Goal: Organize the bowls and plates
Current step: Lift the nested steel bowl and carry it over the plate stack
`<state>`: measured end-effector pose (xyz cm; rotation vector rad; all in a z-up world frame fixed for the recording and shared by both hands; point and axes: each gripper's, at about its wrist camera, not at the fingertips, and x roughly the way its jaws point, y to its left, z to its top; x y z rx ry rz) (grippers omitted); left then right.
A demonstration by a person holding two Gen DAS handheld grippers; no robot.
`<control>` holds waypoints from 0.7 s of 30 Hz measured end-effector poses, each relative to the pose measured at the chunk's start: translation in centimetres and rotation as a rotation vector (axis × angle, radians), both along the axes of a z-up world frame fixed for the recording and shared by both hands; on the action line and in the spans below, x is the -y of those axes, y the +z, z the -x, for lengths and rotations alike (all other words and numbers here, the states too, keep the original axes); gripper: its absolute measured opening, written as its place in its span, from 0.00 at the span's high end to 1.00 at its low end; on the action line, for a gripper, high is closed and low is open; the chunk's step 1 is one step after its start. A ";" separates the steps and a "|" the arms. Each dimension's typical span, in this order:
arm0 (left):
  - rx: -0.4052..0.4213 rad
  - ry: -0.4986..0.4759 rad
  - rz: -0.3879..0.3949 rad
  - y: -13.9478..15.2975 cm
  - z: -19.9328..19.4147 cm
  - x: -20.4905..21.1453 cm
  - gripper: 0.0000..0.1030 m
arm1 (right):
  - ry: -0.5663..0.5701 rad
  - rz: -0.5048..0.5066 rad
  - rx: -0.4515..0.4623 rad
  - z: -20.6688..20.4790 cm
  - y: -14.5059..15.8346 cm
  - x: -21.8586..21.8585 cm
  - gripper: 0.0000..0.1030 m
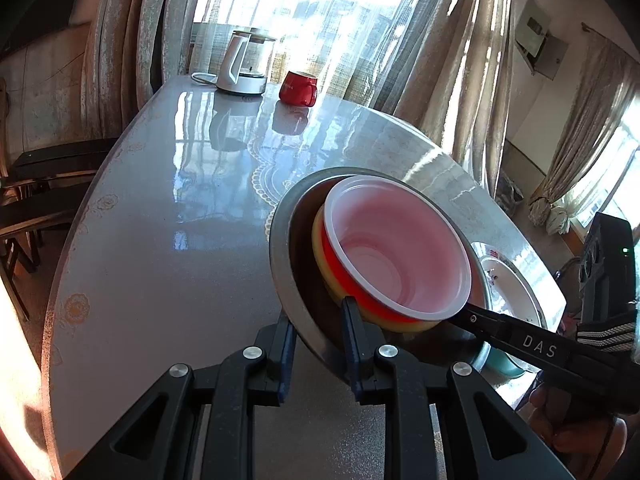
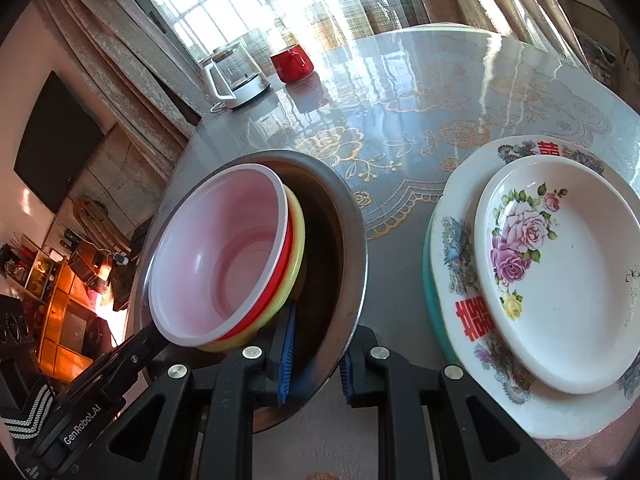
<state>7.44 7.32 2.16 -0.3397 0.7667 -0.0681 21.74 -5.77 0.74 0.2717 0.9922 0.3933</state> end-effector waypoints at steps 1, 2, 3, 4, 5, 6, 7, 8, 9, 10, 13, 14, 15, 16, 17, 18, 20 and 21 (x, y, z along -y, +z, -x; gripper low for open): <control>0.007 -0.003 -0.005 0.2 0.0 0.1 0.78 | -0.003 -0.003 0.005 0.1 0.2 0.2 0.82; 0.014 -0.008 -0.011 0.5 -0.1 0.3 0.78 | -0.006 -0.006 0.011 0.1 0.5 0.3 0.82; 0.020 -0.012 -0.015 0.7 -0.2 0.5 0.78 | -0.010 -0.008 0.017 0.3 0.7 0.5 0.82; 0.026 -0.016 -0.018 0.9 -0.3 0.7 0.78 | -0.014 -0.010 0.023 0.3 1.0 0.7 0.82; 0.031 -0.020 -0.024 1.2 -0.4 0.9 0.78 | -0.020 -0.013 0.029 0.5 1.2 0.9 0.82; 0.037 -0.026 -0.031 1.4 -0.5 1.2 0.78 | -0.026 -0.015 0.035 0.6 1.4 1.3 0.82; 0.043 -0.032 -0.038 1.7 -0.7 1.4 0.78 | -0.032 -0.017 0.041 0.6 1.6 1.5 0.82; 0.047 -0.037 -0.044 1.9 -0.9 1.8 0.78 | -0.039 -0.019 0.046 0.7 1.8 1.8 0.82; 0.053 -0.044 -0.049 2.2 -1.0 2.1 0.78 | -0.046 -0.022 0.051 0.7 2.0 2.2 0.82; 0.059 -0.052 -0.052 2.4 -1.1 2.5 0.78 | -0.054 -0.026 0.056 0.8 2.2 2.6 0.82; 0.074 -0.077 -0.063 3.1 -1.7 3.7 0.78 | -0.081 -0.034 0.071 0.9 2.8 3.9 0.82; 0.079 -0.085 -0.064 3.2 -1.9 4.1 0.78 | -0.091 -0.036 0.075 1.1 3.0 4.4 0.82; 0.083 -0.093 -0.066 3.4 -2.1 4.5 0.78 | -0.101 -0.038 0.079 1.2 3.1 4.8 0.82; 0.086 -0.101 -0.067 3.6 -2.3 4.9 0.78 | -0.110 -0.039 0.083 1.3 3.3 5.2 0.82; 0.090 -0.109 -0.069 3.8 -2.5 5.3 0.78 | -0.119 -0.039 0.087 1.4 3.4 5.7 0.82; 0.095 -0.117 -0.073 3.9 -2.7 5.8 0.78 | -0.129 -0.041 0.091 1.5 3.6 6.2 0.82; 0.102 -0.132 -0.080 4.2 -3.1 6.6 0.77 | -0.147 -0.044 0.097 1.6 3.9 7.1 0.82; 0.106 -0.140 -0.080 4.3 -3.2 7.0 0.77 | -0.156 -0.046 0.099 1.6 4.0 7.5 0.82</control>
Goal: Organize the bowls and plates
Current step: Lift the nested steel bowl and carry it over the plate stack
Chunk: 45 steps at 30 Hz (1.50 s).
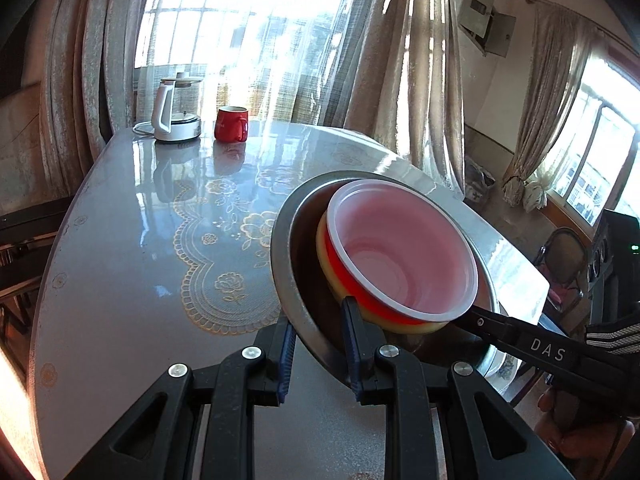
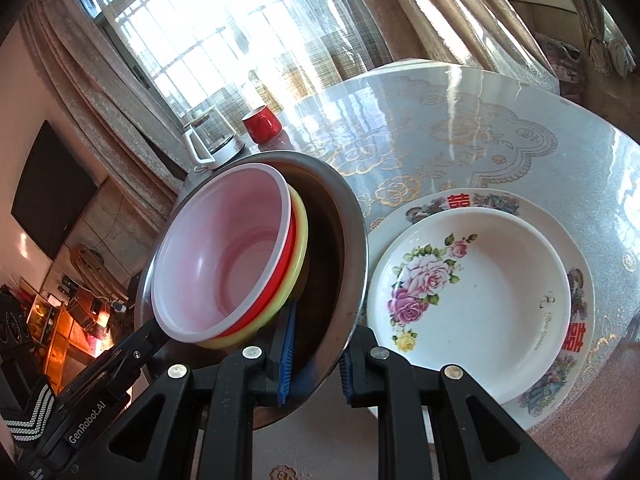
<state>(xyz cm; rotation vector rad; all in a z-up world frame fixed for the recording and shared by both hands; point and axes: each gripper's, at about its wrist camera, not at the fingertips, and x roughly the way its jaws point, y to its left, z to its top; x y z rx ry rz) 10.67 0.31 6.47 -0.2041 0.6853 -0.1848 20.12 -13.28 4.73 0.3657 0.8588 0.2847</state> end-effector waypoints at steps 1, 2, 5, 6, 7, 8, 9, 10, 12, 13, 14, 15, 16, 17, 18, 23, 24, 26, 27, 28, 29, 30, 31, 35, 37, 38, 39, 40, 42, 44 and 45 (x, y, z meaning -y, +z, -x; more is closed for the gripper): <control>0.003 -0.007 -0.001 0.1 -0.2 0.4 0.77 | -0.011 -0.002 0.002 0.2 0.1 0.5 0.82; 0.006 -0.015 -0.005 0.2 -0.3 0.8 0.77 | -0.020 -0.003 0.005 0.3 0.2 0.9 0.82; 0.015 -0.037 -0.011 0.5 -0.7 2.1 0.77 | -0.048 -0.007 0.010 0.7 0.5 2.2 0.82; 0.018 -0.045 -0.014 0.5 -0.8 2.5 0.77 | -0.057 -0.007 0.012 0.8 0.6 2.6 0.82; 0.021 -0.053 -0.016 0.6 -0.9 2.9 0.77 | -0.067 -0.008 0.015 1.0 0.7 3.0 0.82; 0.024 -0.060 -0.017 0.7 -1.0 3.2 0.77 | -0.076 -0.009 0.015 1.0 0.8 3.4 0.82; 0.026 -0.067 -0.019 0.7 -1.2 3.6 0.77 | -0.085 -0.010 0.016 1.1 0.9 3.8 0.82; 0.028 -0.075 -0.019 0.8 -1.3 3.9 0.77 | -0.093 -0.010 0.018 1.2 1.0 4.2 0.82; 0.029 -0.090 -0.020 0.9 -1.5 4.6 0.77 | -0.111 -0.011 0.019 1.4 1.0 4.9 0.82; 0.031 -0.096 -0.021 0.8 -1.6 4.9 0.77 | -0.119 -0.011 0.019 1.4 1.0 5.1 0.82; 0.032 -0.103 -0.021 0.8 -1.6 5.2 0.77 | -0.126 -0.009 0.019 1.4 1.0 5.4 0.82; 0.033 -0.111 -0.021 0.7 -1.7 5.4 0.77 | -0.134 -0.010 0.019 1.4 1.1 5.7 0.82; 0.033 -0.118 -0.022 0.7 -1.7 5.7 0.77 | -0.142 -0.010 0.018 1.5 1.1 6.0 0.82; 0.034 -0.124 -0.021 0.7 -1.8 6.0 0.77 | -0.149 -0.009 0.017 1.5 1.1 6.2 0.82; 0.035 -0.132 -0.019 0.6 -1.9 6.3 0.77 | -0.156 -0.008 0.017 1.5 1.1 6.6 0.82; 0.033 -0.166 -0.026 0.2 -2.0 7.9 0.77 | -0.195 0.001 0.012 1.7 1.0 7.7 0.82; 0.031 -0.170 -0.027 0.1 -2.0 8.1 0.76 | -0.202 -0.001 0.008 1.6 0.9 8.0 0.82; 0.028 -0.181 -0.028 -0.1 -2.1 8.7 0.76 | -0.213 -0.002 0.001 1.8 0.7 8.6 0.82; 0.025 -0.185 -0.029 -0.1 -2.1 8.9 0.76 | -0.220 -0.004 -0.003 1.9 0.5 8.8 0.82; 0.023 -0.188 -0.029 -0.3 -2.2 9.1 0.76 | -0.225 -0.003 -0.007 1.9 0.5 9.0 0.82; 0.021 -0.192 -0.031 -0.4 -2.2 9.3 0.76 | -0.229 -0.001 -0.009 1.9 0.4 9.1 0.82; 0.018 -0.196 -0.033 -0.5 -2.2 9.5 0.76 | -0.233 0.002 -0.013 1.9 0.3 9.2 0.82; 0.014 -0.199 -0.034 -0.7 -2.3 9.7 0.76 | -0.237 0.005 -0.017 2.0 0.2 9.3 0.82; 0.000 -0.207 -0.041 -1.3 -2.5 10.3 0.76 | -0.251 0.010 -0.035 2.2 -0.3 9.8 0.82; -0.006 -0.208 -0.048 -1.6 -2.6 10.5 0.76 | -0.255 0.006 -0.045 2.2 -0.6 10.0 0.82; -0.011 -0.209 -0.051 -1.7 -2.7 10.7 0.76 | -0.257 0.005 -0.050 2.2 -0.7 10.1 0.82; -0.014 -0.209 -0.052 -1.8 -2.8 10.8 0.76 | -0.259 0.006 -0.055 2.1 -0.9 10.1 0.82; -0.018 -0.208 -0.052 -2.0 -2.8 10.8 0.76 | -0.260 0.006 -0.059 2.1 -1.0 10.1 0.82; -0.026 -0.208 -0.056 -2.3 -2.9 10.9 0.76 | -0.263 0.004 -0.067 2.0 -1.2 10.2 0.82; -0.030 -0.205 -0.056 -2.5 -2.9 10.9 0.76 | -0.264 0.005 -0.072 2.0 -1.4 10.1 0.82; -0.031 -0.204 -0.057 -2.5 -2.9 11.0 0.76 | -0.264 0.005 -0.074 1.9 -1.4 10.1 0.82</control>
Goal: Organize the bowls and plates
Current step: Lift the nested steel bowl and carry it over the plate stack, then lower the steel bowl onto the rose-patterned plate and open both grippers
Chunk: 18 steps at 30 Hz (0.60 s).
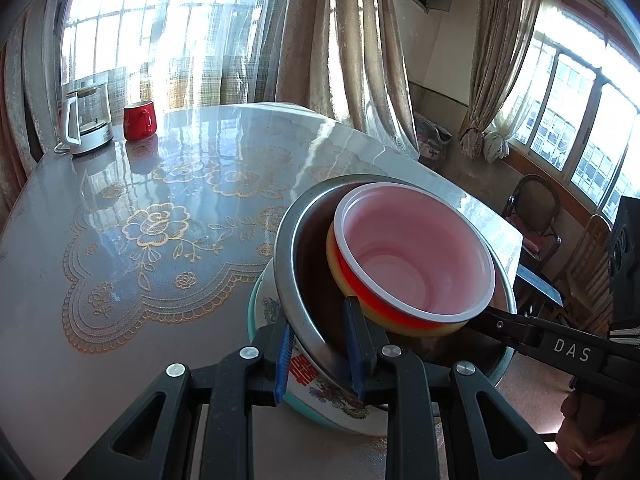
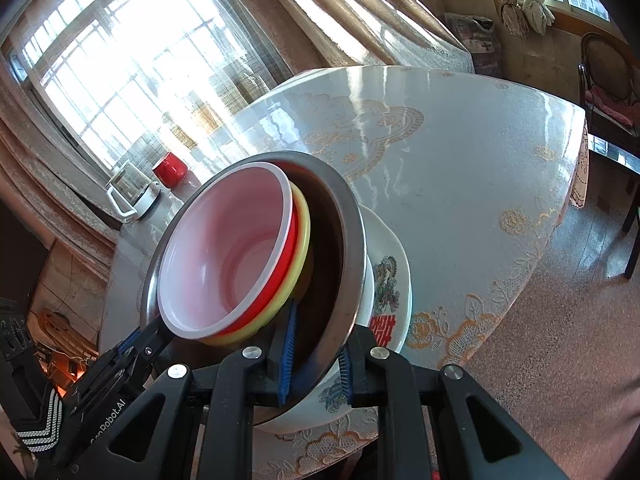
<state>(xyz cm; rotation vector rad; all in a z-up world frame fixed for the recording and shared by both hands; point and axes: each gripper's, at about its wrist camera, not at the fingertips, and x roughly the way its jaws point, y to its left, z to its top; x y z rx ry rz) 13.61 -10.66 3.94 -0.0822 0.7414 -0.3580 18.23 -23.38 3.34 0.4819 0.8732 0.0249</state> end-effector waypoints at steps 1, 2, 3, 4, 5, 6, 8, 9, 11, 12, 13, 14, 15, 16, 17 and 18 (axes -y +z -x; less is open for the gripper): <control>-0.001 0.000 -0.002 -0.1 0.1 0.1 0.76 | 0.000 0.001 -0.002 0.0 0.0 0.0 0.82; -0.003 -0.001 -0.002 -0.1 0.1 0.1 0.76 | 0.001 0.002 -0.004 0.1 -0.1 0.0 0.82; -0.004 0.000 0.000 -0.2 0.1 0.1 0.76 | 0.000 0.003 -0.006 0.0 -0.1 0.0 0.82; -0.005 0.000 0.000 -0.2 0.1 0.1 0.76 | 0.000 0.002 -0.008 0.0 -0.2 0.0 0.82; -0.007 -0.001 -0.003 -0.2 0.0 0.2 0.76 | 0.001 0.002 -0.009 0.0 -0.2 0.0 0.82; -0.011 -0.002 -0.006 -0.3 -0.1 0.3 0.75 | 0.001 0.004 -0.011 0.0 -0.3 0.0 0.82; -0.017 0.000 -0.006 -0.4 -0.3 0.3 0.75 | -0.003 0.002 -0.019 -0.3 -0.4 -0.1 0.82; -0.018 0.000 -0.009 -0.4 -0.3 0.4 0.75 | -0.004 0.001 -0.022 -0.3 -0.5 -0.1 0.82; -0.023 0.002 -0.010 -0.6 -0.4 0.4 0.75 | -0.005 0.004 -0.028 -0.5 -0.6 -0.2 0.82; -0.025 0.004 -0.010 -0.7 -0.4 0.4 0.75 | -0.007 0.002 -0.032 -0.6 -0.6 -0.2 0.82; -0.029 0.004 -0.012 -0.8 -0.5 0.4 0.75 | -0.007 0.002 -0.034 -0.7 -0.7 -0.2 0.81; -0.032 0.005 -0.013 -0.9 -0.5 0.4 0.75 | -0.008 0.005 -0.036 -0.7 -0.6 -0.4 0.81; -0.034 0.005 -0.011 -0.9 -0.6 0.5 0.75 | -0.010 0.007 -0.039 -0.8 -0.7 -0.4 0.81; -0.036 0.005 -0.010 -1.0 -0.6 0.5 0.75 | -0.011 0.003 -0.042 -0.9 -0.8 -0.4 0.81; -0.039 0.004 -0.011 -1.1 -0.6 0.5 0.75 | -0.012 -0.001 -0.045 -1.0 -0.9 -0.4 0.81; -0.043 0.003 -0.010 -1.2 -0.7 0.6 0.75 | -0.013 -0.003 -0.048 -1.0 -1.0 -0.4 0.80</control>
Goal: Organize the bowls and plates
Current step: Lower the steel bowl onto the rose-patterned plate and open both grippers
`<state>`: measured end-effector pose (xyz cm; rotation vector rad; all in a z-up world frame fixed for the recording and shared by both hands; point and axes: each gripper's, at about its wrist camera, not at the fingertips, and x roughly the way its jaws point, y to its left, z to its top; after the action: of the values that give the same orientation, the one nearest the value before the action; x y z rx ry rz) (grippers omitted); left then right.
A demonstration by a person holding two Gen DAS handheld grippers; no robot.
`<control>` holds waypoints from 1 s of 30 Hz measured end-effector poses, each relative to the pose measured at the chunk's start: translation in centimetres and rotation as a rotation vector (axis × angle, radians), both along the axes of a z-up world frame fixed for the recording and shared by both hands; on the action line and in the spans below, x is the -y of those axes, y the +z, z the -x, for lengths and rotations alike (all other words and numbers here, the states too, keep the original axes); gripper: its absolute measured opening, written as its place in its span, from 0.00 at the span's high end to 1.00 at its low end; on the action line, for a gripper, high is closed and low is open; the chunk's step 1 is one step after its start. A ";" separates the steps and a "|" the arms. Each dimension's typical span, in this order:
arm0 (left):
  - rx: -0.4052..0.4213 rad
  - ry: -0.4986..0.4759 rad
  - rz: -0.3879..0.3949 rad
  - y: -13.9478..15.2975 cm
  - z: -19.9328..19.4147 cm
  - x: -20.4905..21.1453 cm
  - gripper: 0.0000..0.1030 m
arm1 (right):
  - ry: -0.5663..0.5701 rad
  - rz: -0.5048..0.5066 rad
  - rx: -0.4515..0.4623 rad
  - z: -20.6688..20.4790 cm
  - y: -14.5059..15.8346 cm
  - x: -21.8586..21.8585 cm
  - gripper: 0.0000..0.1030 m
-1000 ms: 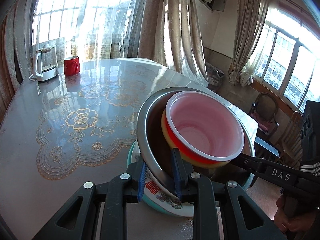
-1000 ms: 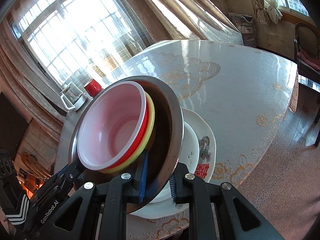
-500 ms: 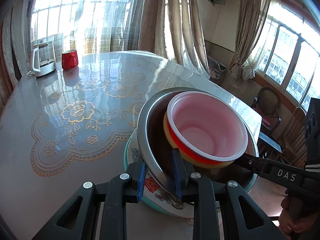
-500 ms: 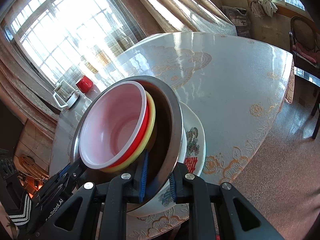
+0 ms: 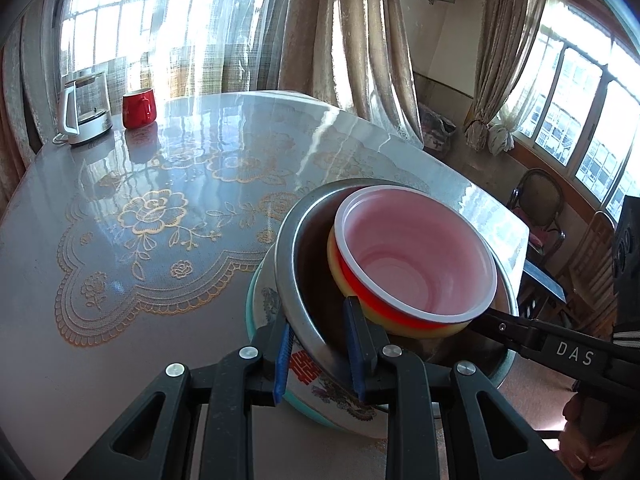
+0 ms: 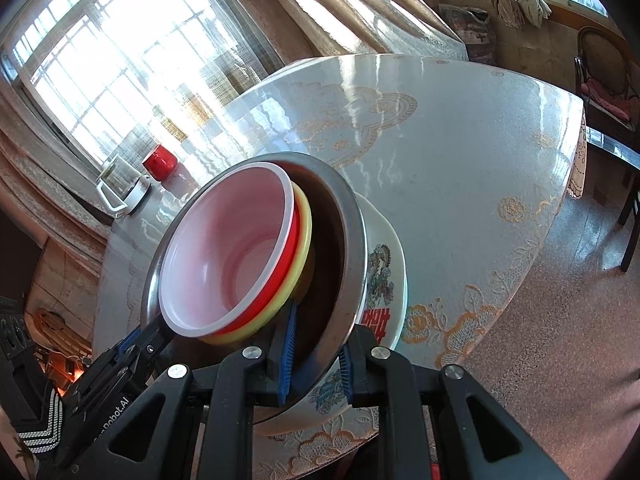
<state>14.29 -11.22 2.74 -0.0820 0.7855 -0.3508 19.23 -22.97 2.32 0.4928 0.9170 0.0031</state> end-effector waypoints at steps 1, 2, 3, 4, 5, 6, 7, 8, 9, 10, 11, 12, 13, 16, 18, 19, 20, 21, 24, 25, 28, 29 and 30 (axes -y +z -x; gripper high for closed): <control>-0.006 0.000 0.003 -0.1 -0.2 0.0 0.75 | -0.002 -0.003 -0.005 -0.1 -0.1 0.0 0.80; -0.012 0.001 0.007 -0.2 -0.3 0.0 0.75 | -0.006 -0.008 -0.008 -0.1 -0.3 0.1 0.80; -0.018 -0.001 0.009 -0.3 -0.4 0.0 0.75 | -0.008 -0.009 -0.005 -0.1 -0.3 0.1 0.80; -0.023 -0.001 0.011 -0.5 -0.5 0.0 0.75 | -0.009 -0.005 -0.006 -0.1 -0.3 0.1 0.80; -0.028 -0.001 0.013 -0.6 -0.6 -0.1 0.75 | -0.011 -0.003 -0.007 -0.1 -0.3 0.2 0.80; -0.033 -0.001 0.016 -0.7 -0.7 -0.1 0.75 | -0.013 -0.006 -0.007 -0.1 -0.3 0.2 0.79; -0.037 -0.002 0.021 -0.8 -0.7 -0.1 0.75 | -0.014 -0.010 -0.008 -0.1 -0.3 0.2 0.79; -0.037 -0.003 0.029 -0.8 -0.7 -0.2 0.75 | -0.015 -0.012 -0.009 0.0 -0.3 0.3 0.79; -0.034 -0.004 0.032 -0.8 -0.7 -0.2 0.75 | -0.017 -0.014 -0.010 0.0 -0.4 0.4 0.79; -0.033 -0.004 0.033 -0.8 -0.6 -0.2 0.75 | -0.017 -0.019 -0.009 0.0 -0.4 0.4 0.78; -0.032 -0.002 0.031 -0.7 -0.6 -0.2 0.75 | -0.017 -0.023 -0.009 0.1 -0.4 0.4 0.78; -0.027 0.001 0.023 -0.7 -0.6 -0.2 0.75 | -0.019 -0.024 -0.009 0.1 -0.4 0.5 0.77; -0.023 0.000 0.017 -0.8 -0.7 -0.3 0.75 | -0.022 -0.025 -0.006 0.2 -0.4 0.5 0.77; -0.031 0.004 0.033 -0.7 -0.6 -0.7 0.75 | -0.024 -0.012 0.012 0.6 0.0 0.7 0.77; -0.031 -0.003 0.041 -0.6 -0.4 -0.9 0.75 | -0.006 -0.004 0.025 0.8 0.2 0.6 0.77; -0.032 -0.004 0.041 -0.5 -0.2 -0.9 0.75 | -0.002 0.001 0.025 0.9 0.2 0.6 0.77; -0.031 -0.004 0.042 -0.4 -0.1 -0.9 0.75 | 0.002 0.007 0.024 1.0 0.1 0.6 0.77; -0.024 -0.004 0.039 -0.3 0.1 -0.9 0.75 | 0.008 0.009 0.023 1.1 -0.1 0.6 0.79; 0.008 -0.005 0.005 0.0 0.6 -0.5 0.75 | 0.009 0.009 0.032 1.2 -0.2 0.5 0.81; 0.012 -0.002 -0.003 0.0 0.6 -0.5 0.75 | 0.010 0.020 0.038 1.1 -0.2 0.4 0.81; 0.006 0.004 0.001 -0.1 0.3 -0.6 0.75 | 0.009 0.012 0.048 0.6 -0.5 0.4 0.82; 0.004 0.004 0.004 -0.1 0.3 -0.6 0.75 | 0.009 0.008 0.048 0.5 -0.5 0.4 0.82; -0.001 0.005 0.005 -0.1 0.2 -0.7 0.75 | 0.009 0.014 0.048 0.4 -0.5 0.3 0.82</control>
<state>14.06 -10.54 2.68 -0.0882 0.7851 -0.3481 18.80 -23.29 1.81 0.4742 0.8716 0.0167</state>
